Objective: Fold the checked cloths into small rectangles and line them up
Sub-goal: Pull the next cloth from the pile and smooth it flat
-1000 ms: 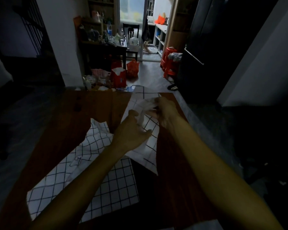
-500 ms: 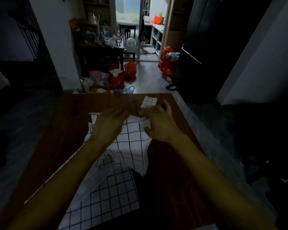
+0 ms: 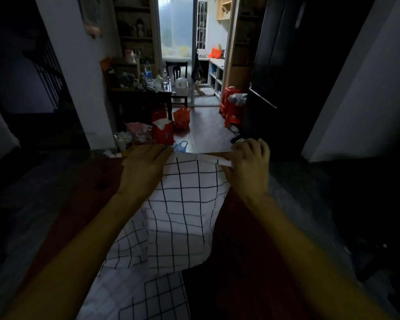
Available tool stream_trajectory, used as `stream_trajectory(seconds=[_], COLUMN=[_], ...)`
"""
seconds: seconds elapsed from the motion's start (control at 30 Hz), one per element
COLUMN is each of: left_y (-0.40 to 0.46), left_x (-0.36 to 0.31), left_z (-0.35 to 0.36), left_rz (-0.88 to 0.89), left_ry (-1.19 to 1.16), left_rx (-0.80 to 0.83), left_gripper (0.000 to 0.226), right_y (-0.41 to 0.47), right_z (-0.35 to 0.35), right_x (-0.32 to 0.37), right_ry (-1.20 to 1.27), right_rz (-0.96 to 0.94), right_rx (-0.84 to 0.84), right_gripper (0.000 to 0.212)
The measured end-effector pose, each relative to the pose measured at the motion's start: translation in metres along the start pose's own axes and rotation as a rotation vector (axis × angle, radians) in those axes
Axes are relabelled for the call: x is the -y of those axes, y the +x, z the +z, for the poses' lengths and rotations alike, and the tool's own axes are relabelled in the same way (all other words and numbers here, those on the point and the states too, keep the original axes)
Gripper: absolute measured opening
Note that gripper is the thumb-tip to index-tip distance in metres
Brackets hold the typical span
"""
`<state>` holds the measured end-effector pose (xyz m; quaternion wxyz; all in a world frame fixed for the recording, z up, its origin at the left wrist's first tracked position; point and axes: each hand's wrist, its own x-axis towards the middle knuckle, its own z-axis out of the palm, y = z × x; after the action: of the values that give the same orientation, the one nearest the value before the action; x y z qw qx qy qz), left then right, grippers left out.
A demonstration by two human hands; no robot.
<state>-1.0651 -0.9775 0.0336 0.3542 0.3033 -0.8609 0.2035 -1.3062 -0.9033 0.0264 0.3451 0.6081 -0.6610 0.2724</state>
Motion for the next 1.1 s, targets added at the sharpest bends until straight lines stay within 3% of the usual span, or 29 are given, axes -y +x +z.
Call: stream_trajectory(seconds=[0.17,0.33,0.63,0.73,0.9,1.0,1.1], left_y=[0.001,-0.017,-0.096,-0.13,-0.178,-0.211,-0.242], left_x=[-0.018,-0.053,-0.122,-0.14,-0.163,-0.167,-0.169], left_z=[-0.007,-0.001,0.032,0.039,0.028,0.023,0.021], left_rz=[0.125,0.123,0.071,0.04,0.05,0.051,0.021], left_ry=[-0.012,-0.05,-0.181,-0.196,-0.231,-0.229,-0.249], left_rx=[-0.273,-0.246,0.039,0.158,0.302,0.379,0.497], left_gripper=[0.031,0.022,0.03,0.033,0.028,0.018,0.031], right_y=[-0.009,-0.05,-0.169,-0.205,-0.258,-0.284,-0.309], right_z=[-0.017,-0.024,-0.019,-0.022,-0.031,-0.043,-0.059], right_x=[-0.023,-0.038,-0.065,-0.06,-0.053,-0.041,-0.023], right_ry=[0.057,0.092,0.114,0.159,0.162,0.166,0.177], right_rz=[-0.016,0.025,0.093,0.131,0.151,0.172,0.186], right_rx=[-0.197,-0.152,0.198,0.3,0.416,0.545,0.648], right_gripper=[0.017,0.017,0.017,0.027,0.013,0.024,0.024])
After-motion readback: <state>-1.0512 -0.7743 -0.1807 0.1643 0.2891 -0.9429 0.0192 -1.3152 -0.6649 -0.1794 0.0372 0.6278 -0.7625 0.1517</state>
